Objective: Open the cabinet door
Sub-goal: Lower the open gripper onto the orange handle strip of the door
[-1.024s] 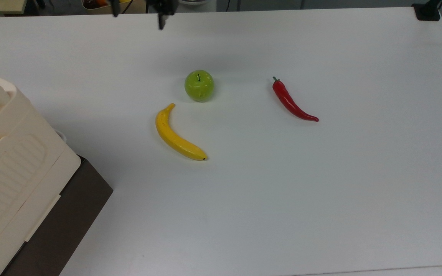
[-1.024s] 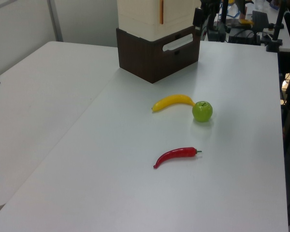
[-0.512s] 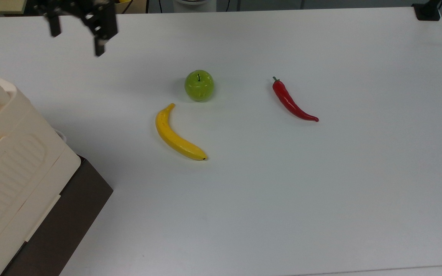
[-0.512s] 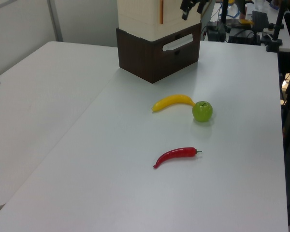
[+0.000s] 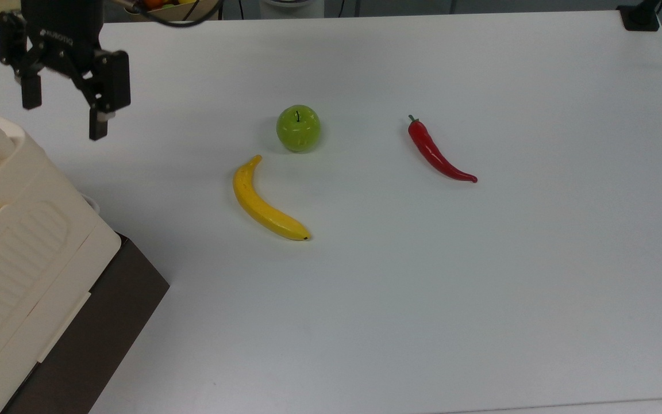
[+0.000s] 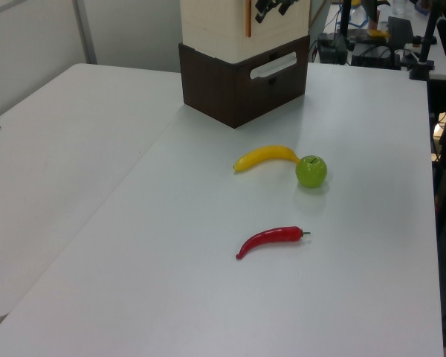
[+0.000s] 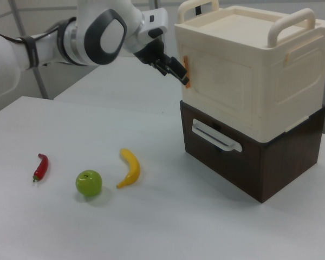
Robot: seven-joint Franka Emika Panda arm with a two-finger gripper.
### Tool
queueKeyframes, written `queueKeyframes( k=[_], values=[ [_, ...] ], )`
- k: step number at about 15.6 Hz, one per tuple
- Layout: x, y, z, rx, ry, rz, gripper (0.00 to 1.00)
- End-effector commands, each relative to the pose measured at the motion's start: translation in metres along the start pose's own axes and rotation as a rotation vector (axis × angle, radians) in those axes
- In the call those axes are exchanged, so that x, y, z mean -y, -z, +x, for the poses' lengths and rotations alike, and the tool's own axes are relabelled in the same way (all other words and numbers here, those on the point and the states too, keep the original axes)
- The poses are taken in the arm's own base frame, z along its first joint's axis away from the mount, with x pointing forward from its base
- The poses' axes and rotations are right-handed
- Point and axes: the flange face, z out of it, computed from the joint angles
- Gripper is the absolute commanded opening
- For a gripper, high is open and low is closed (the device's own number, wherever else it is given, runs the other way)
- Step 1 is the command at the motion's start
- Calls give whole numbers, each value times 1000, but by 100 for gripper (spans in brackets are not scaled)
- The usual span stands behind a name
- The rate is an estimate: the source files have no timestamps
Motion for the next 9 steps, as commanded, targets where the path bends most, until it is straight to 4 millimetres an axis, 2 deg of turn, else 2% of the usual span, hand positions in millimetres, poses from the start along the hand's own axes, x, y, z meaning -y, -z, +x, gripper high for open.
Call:
queueKeyframes(
  k=[1,6,9],
  values=[
    [9,-8,9,-92,0,15,100],
    [20,-27,10,-176,61,9,95],
    [21,-27,9,-179,71,4,82]
  ],
)
